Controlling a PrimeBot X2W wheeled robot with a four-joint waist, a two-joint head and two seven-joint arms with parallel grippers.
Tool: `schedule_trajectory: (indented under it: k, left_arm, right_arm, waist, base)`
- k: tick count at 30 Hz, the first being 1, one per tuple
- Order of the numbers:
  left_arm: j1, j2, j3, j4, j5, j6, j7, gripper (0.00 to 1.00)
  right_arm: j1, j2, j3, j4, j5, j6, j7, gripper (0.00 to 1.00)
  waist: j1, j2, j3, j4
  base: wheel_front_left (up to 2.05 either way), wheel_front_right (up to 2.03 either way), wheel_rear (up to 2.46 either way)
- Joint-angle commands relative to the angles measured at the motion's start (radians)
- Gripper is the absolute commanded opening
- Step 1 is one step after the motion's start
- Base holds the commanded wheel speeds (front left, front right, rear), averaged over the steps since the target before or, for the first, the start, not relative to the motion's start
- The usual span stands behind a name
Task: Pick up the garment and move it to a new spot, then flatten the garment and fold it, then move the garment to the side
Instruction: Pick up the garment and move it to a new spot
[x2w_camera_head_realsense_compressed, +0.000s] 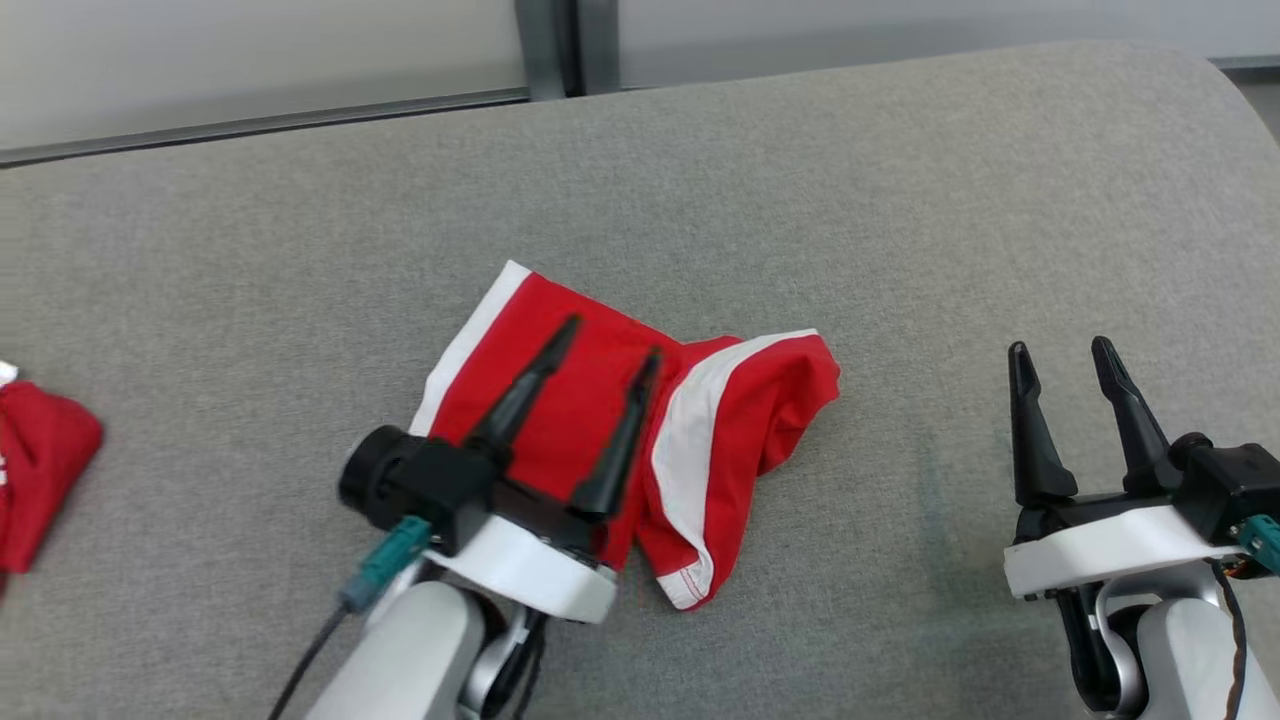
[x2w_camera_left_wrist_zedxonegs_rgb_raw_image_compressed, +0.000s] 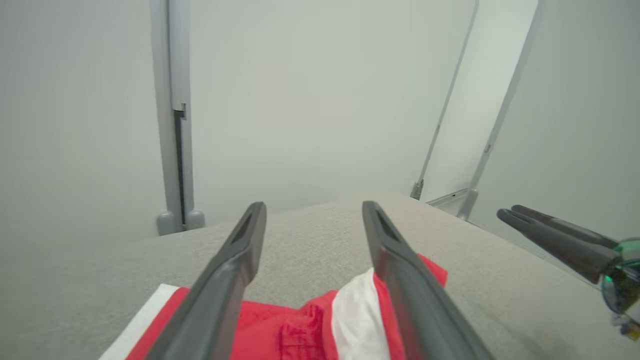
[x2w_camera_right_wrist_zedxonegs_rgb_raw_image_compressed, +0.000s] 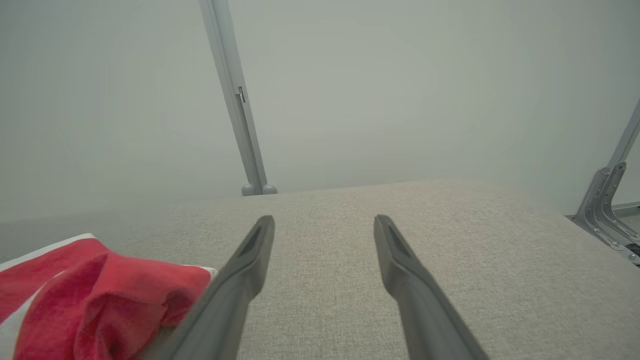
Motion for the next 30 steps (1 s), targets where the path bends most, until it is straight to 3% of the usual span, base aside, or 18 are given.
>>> schedule_trajectory:
  k: [1, 7, 14, 21, 30]
  left_arm:
    - [0.019, 0.011, 0.035, -0.006, -0.008, 0.012, -0.002, 1.00]
    - [0.072, 0.067, 0.221, 0.048, -0.038, 0.044, -0.002, 1.00]
    - [0.147, 0.133, 0.384, 0.123, -0.059, 0.022, -0.002, 1.00]
    - [0.199, 0.149, 0.424, 0.161, -0.049, -0.009, -0.002, 1.00]
    - [0.258, 0.130, 0.424, 0.172, -0.033, -0.007, -0.002, 1.00]
  right_arm:
    - [0.013, -0.006, -0.004, -0.003, 0.007, 0.000, 0.003, 1.00]
    - [0.040, -0.018, -0.001, -0.011, 0.010, 0.000, 0.025, 1.00]
    - [0.077, -0.026, 0.000, -0.022, 0.008, 0.000, 0.046, 1.00]
    - [0.111, -0.033, 0.012, -0.030, 0.017, 0.000, 0.065, 1.00]
    - [0.163, -0.035, 0.019, -0.038, 0.025, 0.000, 0.084, 1.00]
  waist:
    - [0.0000, 0.0000, -0.038, 0.040]
    - [0.0000, 0.0000, -0.085, 0.086]
    - [0.0000, 0.0000, -0.143, 0.117]
    - [0.0000, 0.0000, -0.197, 0.123]
    - [0.0000, 0.0000, -0.266, 0.115]
  base:
    - [0.00, 0.00, 0.00]
    - [0.00, 0.00, 0.00]
    - [0.00, 0.00, 0.00]
    - [0.00, 0.00, 0.00]
    - [0.00, 0.00, 0.00]
